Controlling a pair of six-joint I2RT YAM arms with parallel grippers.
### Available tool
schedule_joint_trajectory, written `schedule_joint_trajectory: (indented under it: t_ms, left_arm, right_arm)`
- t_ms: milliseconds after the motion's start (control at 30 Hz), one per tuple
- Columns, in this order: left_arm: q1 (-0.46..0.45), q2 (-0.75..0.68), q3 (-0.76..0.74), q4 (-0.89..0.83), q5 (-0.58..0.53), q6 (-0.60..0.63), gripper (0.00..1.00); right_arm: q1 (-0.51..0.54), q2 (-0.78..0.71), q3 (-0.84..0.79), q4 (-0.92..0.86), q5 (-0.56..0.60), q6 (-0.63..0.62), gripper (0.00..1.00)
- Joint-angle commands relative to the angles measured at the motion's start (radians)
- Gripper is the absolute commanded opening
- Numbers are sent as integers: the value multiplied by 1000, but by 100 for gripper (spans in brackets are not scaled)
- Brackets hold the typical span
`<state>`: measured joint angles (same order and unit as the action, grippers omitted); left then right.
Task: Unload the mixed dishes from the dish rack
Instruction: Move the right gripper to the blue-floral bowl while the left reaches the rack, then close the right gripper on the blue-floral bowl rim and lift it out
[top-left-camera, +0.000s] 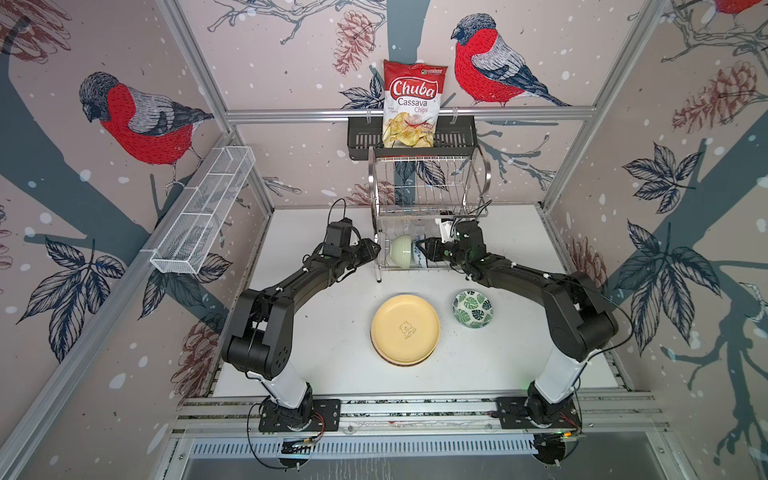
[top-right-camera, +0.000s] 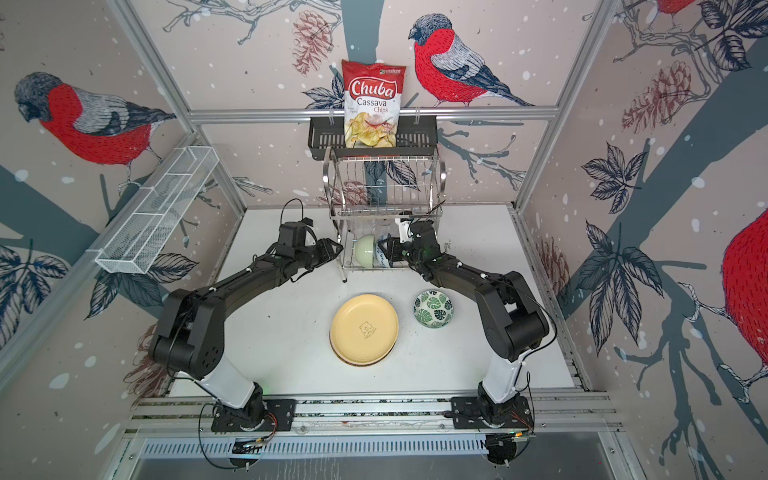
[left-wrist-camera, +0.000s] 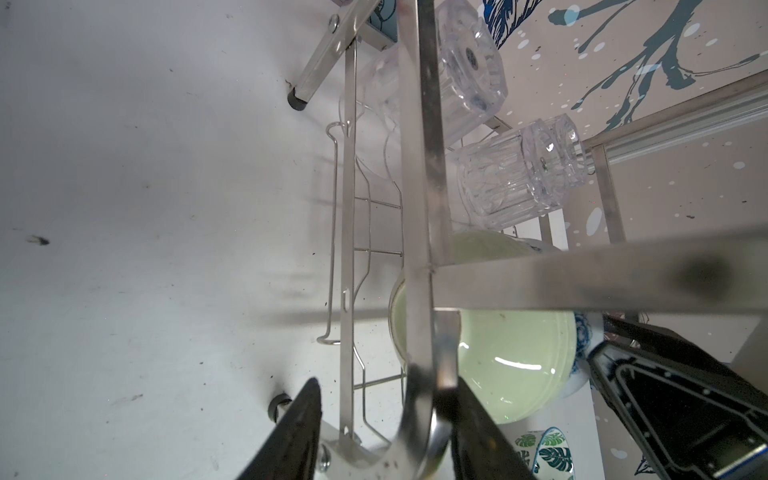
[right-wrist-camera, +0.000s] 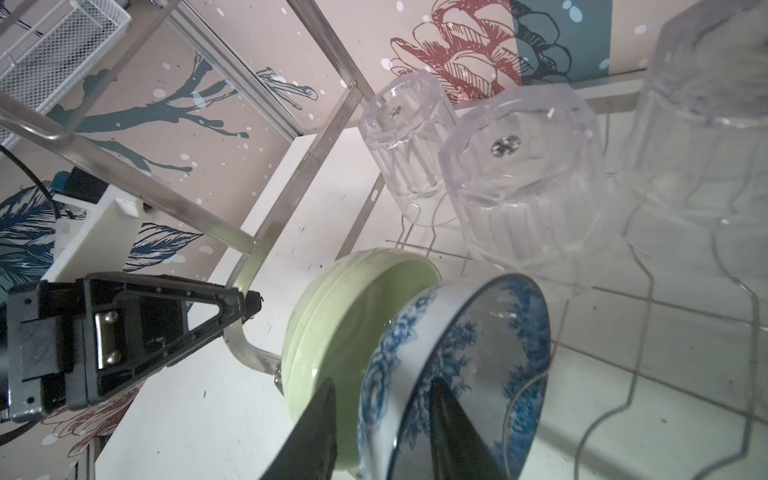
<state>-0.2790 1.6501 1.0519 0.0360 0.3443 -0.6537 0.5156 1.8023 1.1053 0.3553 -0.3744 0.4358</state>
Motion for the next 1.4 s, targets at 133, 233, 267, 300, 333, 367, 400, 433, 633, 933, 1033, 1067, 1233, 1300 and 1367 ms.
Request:
schedule_joint_trajectory:
  t_ms: [133, 233, 267, 300, 333, 367, 400, 433, 633, 933, 1033, 1067, 1233, 1300, 1367]
  left_arm:
    - [4, -6, -4, 0, -21, 18, 46]
    - [5, -9, -10, 2, -22, 17, 45]
    - [5, -9, -11, 2, -21, 19, 45]
    - [6, -9, -13, 3, -19, 18, 45]
    - [7, -10, -15, 6, -17, 17, 44]
    - [9, -9, -18, 7, -14, 15, 44]
    - [9, -10, -21, 10, -12, 14, 44]
    - [9, -10, -23, 11, -11, 14, 44]
    - [10, -8, -27, 13, -14, 13, 44]
    - [10, -2, -27, 11, -22, 18, 43]
    - [11, 2, -26, 10, -24, 18, 43]
    - [11, 4, -26, 11, -23, 18, 43]
    - [12, 9, -28, 13, -22, 17, 43]
    - [11, 8, -27, 11, -24, 20, 43]
    - [11, 7, -27, 11, -24, 20, 42]
  right_arm:
    - [-14, 64, 12, 113, -74, 84, 31]
    - [-19, 77, 5, 147, -89, 116, 29]
    - [-20, 79, 4, 155, -94, 123, 29]
    - [-23, 83, 1, 164, -99, 131, 28]
    - [-25, 87, -2, 173, -106, 139, 27]
    - [-28, 89, -5, 181, -110, 147, 25]
    - [-29, 92, -8, 191, -120, 155, 23]
    - [-31, 95, -11, 201, -126, 164, 21]
    - [-38, 103, -38, 249, -135, 204, 10]
    - [-75, 113, -114, 424, -192, 327, 3]
    - [-90, 127, -145, 535, -221, 406, 2]
    - [-94, 134, -153, 568, -230, 429, 1]
    - [-104, 177, -170, 725, -267, 538, 0]
    - [-109, 191, -177, 787, -277, 582, 0]
    - [-115, 202, -185, 844, -284, 624, 0]
